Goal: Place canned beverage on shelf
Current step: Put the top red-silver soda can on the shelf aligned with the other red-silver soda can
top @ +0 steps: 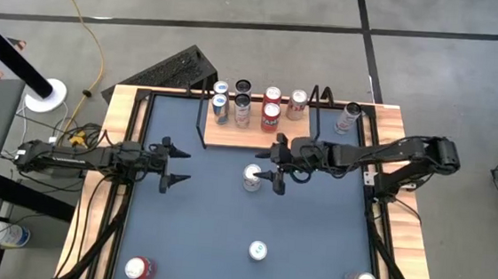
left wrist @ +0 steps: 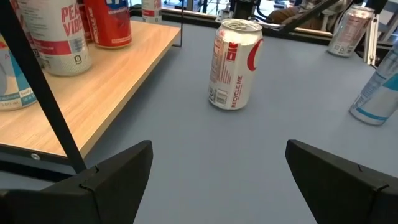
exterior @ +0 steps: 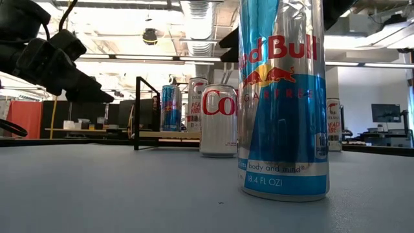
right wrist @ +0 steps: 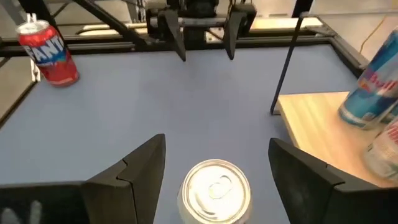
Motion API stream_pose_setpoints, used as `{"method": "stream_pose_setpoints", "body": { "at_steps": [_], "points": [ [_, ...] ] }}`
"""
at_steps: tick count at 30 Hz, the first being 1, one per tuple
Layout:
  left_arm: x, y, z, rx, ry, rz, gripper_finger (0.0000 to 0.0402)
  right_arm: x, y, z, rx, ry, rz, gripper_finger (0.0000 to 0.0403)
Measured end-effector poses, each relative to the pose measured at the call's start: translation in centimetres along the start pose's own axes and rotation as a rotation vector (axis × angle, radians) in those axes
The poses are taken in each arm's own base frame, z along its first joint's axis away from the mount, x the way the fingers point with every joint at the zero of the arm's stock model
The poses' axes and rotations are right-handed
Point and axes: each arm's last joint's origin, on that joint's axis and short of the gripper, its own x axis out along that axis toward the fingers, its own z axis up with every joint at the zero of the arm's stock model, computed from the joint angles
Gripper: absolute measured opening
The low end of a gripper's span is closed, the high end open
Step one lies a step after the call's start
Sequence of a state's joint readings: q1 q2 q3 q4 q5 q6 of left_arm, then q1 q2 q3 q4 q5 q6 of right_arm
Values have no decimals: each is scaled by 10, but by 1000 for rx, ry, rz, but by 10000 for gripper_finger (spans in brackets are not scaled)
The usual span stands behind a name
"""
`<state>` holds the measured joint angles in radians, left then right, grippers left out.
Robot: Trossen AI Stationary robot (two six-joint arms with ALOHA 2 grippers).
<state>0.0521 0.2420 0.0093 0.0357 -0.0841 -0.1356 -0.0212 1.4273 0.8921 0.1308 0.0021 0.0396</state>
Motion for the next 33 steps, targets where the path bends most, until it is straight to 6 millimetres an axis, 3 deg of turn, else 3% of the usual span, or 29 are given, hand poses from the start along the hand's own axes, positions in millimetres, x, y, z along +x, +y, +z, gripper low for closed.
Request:
{"method": "stream_pose_setpoints", "body": {
  "at_steps": [7, 16, 33],
  "points": [
    [0, 0, 0, 0, -1, 1, 357, 16, -3, -8, 35, 8, -16, 295],
    [0, 0, 0, 0, 0, 1, 357, 20, -8, -16, 68, 62, -47, 392],
    [0, 0, 0, 0, 1, 2, 357, 47, -3, -40, 13, 131, -79, 398]
  ]
}}
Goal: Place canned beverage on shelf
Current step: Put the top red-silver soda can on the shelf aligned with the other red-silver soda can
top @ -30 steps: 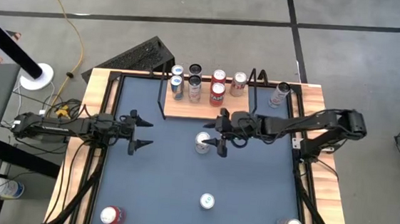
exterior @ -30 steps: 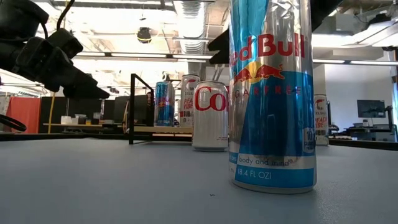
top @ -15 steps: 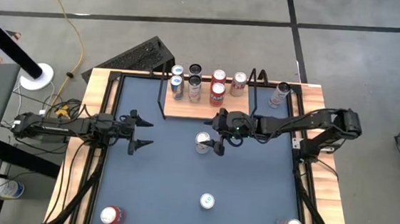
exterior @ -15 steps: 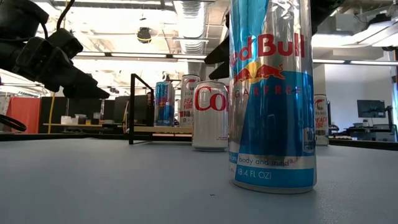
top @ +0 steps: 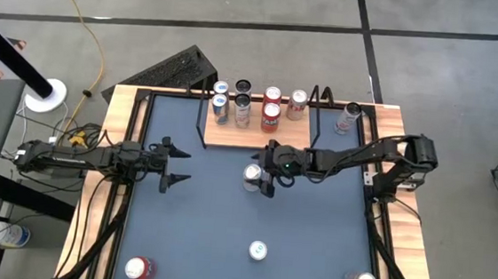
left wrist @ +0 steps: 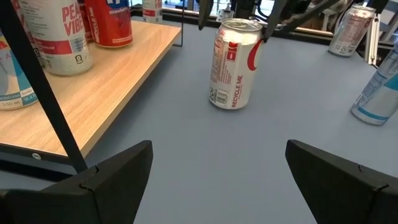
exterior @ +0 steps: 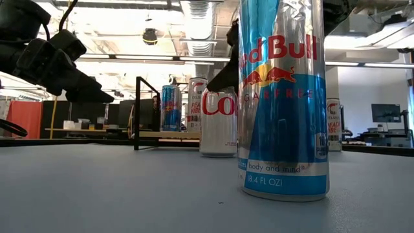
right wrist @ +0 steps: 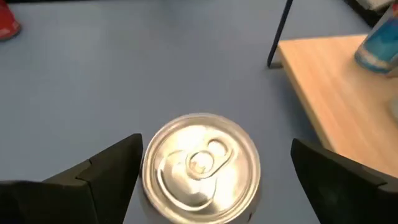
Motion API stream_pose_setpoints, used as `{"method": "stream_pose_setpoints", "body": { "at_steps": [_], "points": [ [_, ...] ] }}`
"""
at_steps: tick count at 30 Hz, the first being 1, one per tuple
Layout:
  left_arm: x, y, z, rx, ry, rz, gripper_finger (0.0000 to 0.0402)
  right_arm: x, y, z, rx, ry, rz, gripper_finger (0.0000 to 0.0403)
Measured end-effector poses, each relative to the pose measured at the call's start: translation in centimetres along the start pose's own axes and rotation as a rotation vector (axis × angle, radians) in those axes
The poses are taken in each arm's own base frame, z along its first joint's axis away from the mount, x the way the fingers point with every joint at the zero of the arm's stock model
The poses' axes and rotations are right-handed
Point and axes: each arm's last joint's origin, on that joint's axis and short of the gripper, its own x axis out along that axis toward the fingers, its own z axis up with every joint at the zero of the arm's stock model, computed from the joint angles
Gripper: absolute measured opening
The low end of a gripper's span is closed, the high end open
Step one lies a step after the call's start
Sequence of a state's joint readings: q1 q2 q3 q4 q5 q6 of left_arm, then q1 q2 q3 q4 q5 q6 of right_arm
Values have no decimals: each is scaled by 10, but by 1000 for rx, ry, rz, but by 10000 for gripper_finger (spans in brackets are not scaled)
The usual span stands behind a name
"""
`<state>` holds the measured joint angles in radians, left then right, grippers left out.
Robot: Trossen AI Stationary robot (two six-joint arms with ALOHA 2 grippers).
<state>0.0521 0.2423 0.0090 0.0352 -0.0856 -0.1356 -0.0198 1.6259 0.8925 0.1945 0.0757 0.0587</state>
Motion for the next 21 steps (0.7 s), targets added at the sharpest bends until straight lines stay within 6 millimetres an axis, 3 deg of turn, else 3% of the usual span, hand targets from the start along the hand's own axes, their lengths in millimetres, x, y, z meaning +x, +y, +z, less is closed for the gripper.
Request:
{"method": "stream_pose_setpoints", "body": {
  "at_steps": [12, 21],
  "points": [
    [0, 0, 0, 0, 0, 0, 357, 0, 4, -4, 33, 43, -7, 384],
    [0, 0, 0, 0, 0, 0, 357, -2, 11, -5, 15, 43, -74, 300]
  ]
}}
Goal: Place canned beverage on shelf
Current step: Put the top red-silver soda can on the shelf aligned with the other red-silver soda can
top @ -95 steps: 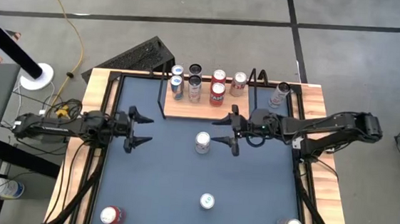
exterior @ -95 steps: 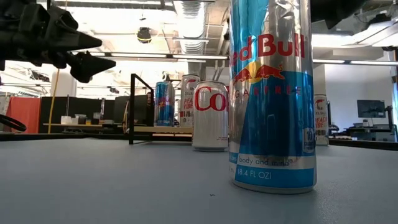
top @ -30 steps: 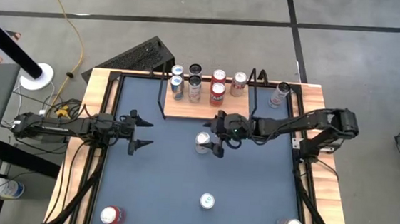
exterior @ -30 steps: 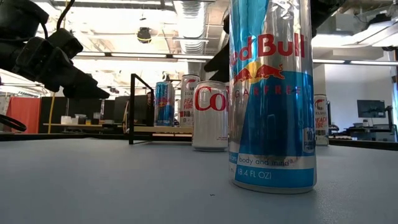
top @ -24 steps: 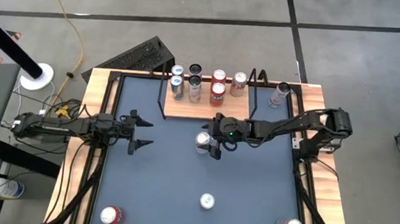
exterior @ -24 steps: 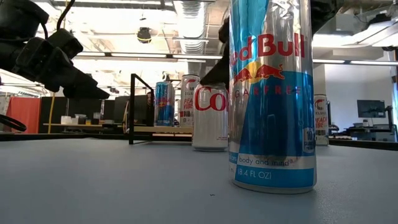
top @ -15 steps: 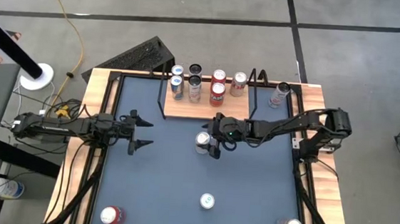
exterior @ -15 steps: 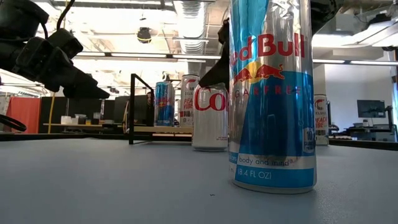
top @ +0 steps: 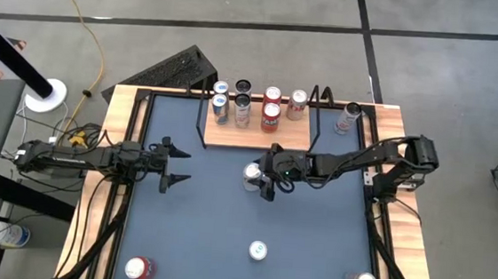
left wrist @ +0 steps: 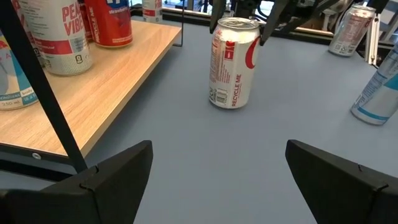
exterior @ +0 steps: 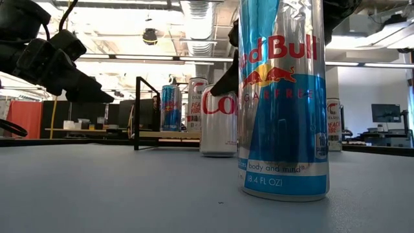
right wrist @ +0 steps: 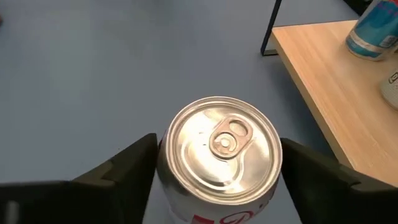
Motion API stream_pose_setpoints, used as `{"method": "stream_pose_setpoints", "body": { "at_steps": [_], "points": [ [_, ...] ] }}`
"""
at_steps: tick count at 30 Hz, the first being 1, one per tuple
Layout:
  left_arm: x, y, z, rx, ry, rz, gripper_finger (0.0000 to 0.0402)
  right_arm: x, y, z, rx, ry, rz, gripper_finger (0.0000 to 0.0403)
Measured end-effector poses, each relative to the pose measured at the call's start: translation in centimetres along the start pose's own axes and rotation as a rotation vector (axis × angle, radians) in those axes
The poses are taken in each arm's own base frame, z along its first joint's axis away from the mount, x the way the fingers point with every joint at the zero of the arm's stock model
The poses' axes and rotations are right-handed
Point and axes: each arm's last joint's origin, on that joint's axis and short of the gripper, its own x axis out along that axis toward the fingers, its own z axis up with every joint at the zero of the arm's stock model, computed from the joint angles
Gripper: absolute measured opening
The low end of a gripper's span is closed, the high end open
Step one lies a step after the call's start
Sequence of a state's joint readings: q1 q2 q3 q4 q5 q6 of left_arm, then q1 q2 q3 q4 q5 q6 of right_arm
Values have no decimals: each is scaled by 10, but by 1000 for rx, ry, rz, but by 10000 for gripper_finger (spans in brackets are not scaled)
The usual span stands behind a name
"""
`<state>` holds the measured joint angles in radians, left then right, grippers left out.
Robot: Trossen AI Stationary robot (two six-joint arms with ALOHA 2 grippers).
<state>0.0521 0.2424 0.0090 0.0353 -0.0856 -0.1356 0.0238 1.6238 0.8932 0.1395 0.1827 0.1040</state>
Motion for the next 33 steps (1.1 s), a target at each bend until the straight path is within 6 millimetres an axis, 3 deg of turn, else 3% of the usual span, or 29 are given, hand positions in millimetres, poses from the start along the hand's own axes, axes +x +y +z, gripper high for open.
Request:
{"method": "stream_pose_setpoints", "body": {
  "at_steps": [8, 19, 27, 33],
  "points": [
    [0, 0, 0, 0, -1, 0, 357, -11, 1, 5, 1, -13, 5, 232],
    [0, 0, 0, 0, 0, 0, 357, -70, -5, 33, 15, -112, 21, 239],
    [0, 0, 0, 0, 0, 0, 357, -109, -14, 36, 22, -103, -33, 239],
    [0, 0, 0, 0, 1, 0, 357, -118, -18, 33, 26, -72, -89, 240]
  ]
}}
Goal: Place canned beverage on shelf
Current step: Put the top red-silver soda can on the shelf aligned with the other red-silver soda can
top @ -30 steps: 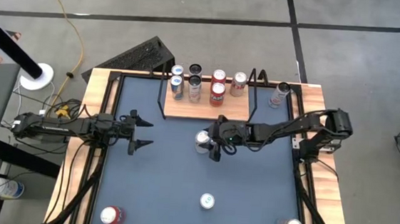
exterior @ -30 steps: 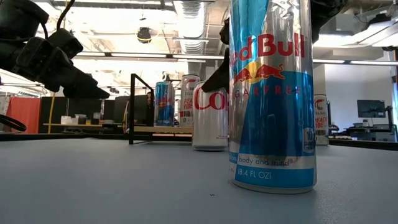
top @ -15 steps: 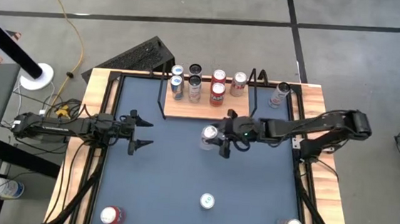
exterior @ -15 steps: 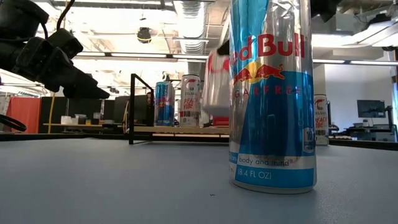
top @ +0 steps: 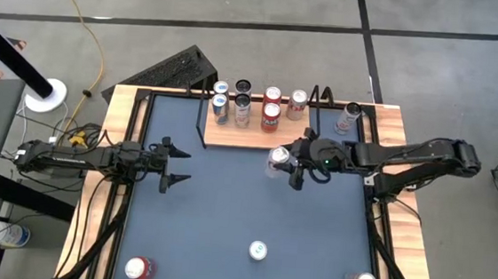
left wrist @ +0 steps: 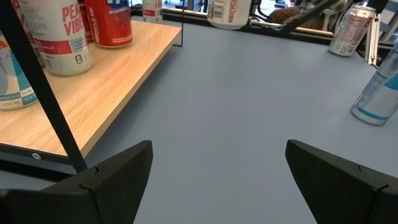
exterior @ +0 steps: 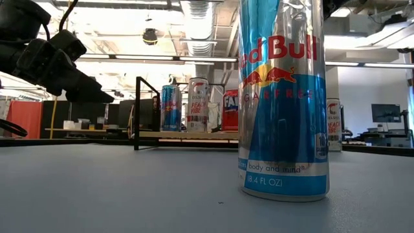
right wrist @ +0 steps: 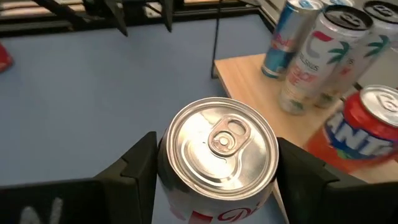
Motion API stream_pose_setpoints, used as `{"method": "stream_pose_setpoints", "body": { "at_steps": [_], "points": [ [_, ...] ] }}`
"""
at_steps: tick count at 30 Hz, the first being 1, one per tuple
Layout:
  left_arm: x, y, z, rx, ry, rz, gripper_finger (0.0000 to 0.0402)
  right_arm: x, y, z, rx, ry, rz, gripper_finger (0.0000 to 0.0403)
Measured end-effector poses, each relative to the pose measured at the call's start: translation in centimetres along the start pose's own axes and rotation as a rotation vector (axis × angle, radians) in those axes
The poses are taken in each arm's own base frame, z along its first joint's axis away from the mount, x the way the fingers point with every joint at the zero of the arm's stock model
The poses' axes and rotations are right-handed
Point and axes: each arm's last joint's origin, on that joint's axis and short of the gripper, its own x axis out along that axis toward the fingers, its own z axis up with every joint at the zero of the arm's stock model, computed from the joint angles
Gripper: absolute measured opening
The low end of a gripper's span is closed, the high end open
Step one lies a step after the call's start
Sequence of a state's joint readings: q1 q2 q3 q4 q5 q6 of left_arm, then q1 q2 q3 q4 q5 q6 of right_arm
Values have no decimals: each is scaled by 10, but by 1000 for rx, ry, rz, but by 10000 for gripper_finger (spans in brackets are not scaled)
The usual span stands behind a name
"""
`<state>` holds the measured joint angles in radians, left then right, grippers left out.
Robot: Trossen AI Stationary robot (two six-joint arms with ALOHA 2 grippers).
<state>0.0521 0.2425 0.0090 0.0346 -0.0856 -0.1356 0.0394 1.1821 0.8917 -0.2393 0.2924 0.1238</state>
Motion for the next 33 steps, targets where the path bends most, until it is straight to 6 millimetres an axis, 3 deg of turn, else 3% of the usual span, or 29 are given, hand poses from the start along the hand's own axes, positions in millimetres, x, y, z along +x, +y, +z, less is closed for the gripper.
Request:
{"method": "stream_pose_setpoints", "body": {
  "at_steps": [33],
  "points": [
    [0, 0, 0, 0, -1, 0, 357, 8, -45, 0, 54, 42, -153, 240]
  ]
}}
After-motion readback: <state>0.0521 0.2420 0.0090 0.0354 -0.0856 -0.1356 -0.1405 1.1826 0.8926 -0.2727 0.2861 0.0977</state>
